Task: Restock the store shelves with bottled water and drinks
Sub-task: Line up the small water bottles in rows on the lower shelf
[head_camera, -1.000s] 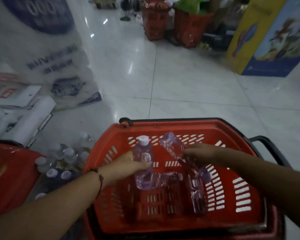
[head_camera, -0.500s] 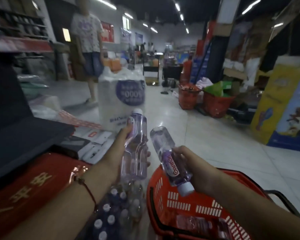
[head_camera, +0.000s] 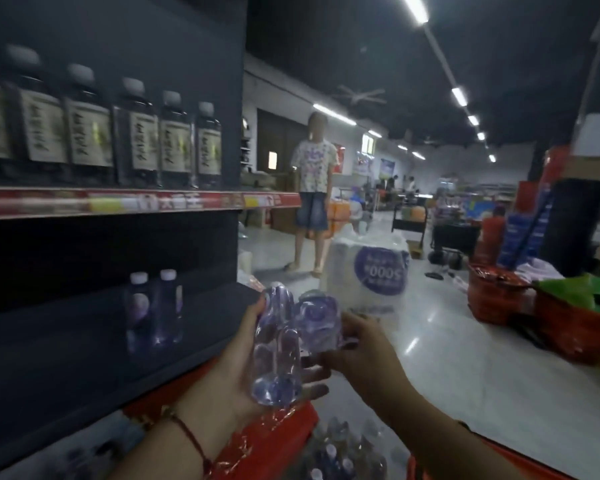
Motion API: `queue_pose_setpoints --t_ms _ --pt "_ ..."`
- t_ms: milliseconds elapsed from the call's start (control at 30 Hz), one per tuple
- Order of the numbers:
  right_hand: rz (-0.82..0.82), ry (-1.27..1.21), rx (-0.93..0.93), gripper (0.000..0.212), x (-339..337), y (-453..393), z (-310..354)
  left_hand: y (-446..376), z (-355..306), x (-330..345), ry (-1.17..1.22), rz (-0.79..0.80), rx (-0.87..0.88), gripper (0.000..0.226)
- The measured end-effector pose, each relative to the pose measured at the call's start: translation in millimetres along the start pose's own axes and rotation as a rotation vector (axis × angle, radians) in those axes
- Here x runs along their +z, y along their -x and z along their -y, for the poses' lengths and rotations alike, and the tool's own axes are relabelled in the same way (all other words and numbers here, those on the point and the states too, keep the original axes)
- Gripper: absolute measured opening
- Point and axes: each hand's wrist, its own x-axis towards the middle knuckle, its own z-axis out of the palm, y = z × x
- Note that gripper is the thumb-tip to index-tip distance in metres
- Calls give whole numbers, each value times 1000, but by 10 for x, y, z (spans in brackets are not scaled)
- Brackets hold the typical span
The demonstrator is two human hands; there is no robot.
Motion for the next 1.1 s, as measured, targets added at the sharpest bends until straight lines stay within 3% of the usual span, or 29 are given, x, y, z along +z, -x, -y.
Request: queue_pose_setpoints --t_ms 100,200,300,367,433,500,600,667,800,967,1100 --pt "56 61 -122 55 265 -39 168 225 -191 -120 109 -73 85 53" --pt "219 -69 -137 52 454 -146 250 439 -359 -236 111 -198 158 59" --pt "389 -362 39 36 679 -236 358 611 -534 -319 103 -266 257 47" --pt "498 -646 292 28 807 -295 418 668 -613 -426 83 -342 286 58" --pt "587 -787 391 31 959 -323 455 705 -627 -568 29 -396 306 65" --pt "628 -788 401 30 1157 -293 467 735 -598 -688 -59 -512 313 56" --pt "638 -724 478 47 1436 -223 376 813 -538 -770 -148 -554 355 41" --pt "734 -730 566 48 1555 -216 334 802 -533 -889 -169 -595 389 37" --pt "844 -897 720 18 1785 -293 241 764 -603 -1272 -141 -690 400 54" --pt "777 -801 671 18 2291 -547 134 715 -700 -1903 -86 -824 335 65" --pt "740 -710 607 42 2780 -809 94 693 -784 -2287 -43 -858 307 65"
